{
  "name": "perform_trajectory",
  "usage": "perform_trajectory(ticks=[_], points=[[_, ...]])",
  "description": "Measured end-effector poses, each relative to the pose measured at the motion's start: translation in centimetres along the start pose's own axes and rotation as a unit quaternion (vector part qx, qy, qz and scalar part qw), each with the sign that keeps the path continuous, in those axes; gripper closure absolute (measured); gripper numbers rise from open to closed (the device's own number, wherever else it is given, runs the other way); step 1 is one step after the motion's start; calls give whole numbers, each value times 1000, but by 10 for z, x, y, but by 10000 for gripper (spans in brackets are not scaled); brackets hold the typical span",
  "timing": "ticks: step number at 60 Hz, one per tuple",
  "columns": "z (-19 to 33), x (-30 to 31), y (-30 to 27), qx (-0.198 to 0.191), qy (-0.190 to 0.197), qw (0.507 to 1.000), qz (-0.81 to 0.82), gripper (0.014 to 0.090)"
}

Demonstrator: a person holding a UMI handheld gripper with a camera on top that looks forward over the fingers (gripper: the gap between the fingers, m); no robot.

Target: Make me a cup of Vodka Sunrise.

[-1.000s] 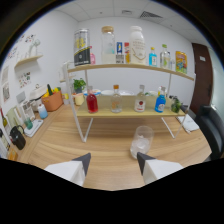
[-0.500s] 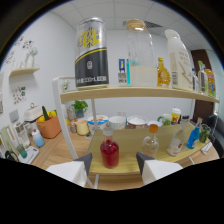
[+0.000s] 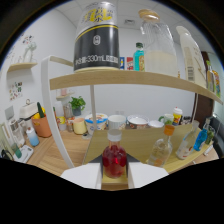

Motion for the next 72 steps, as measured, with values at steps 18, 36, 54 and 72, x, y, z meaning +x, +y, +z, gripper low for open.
perform_trajectory(ticks=[18,36,54,72], points=[[-43,13,-19,39,-23,999,-11,701],[-89,68,35,21,-10,999,23,702],[-100,83,30,35,-89,932,350,703],[-94,93,-1,50,-180,737,649,702]])
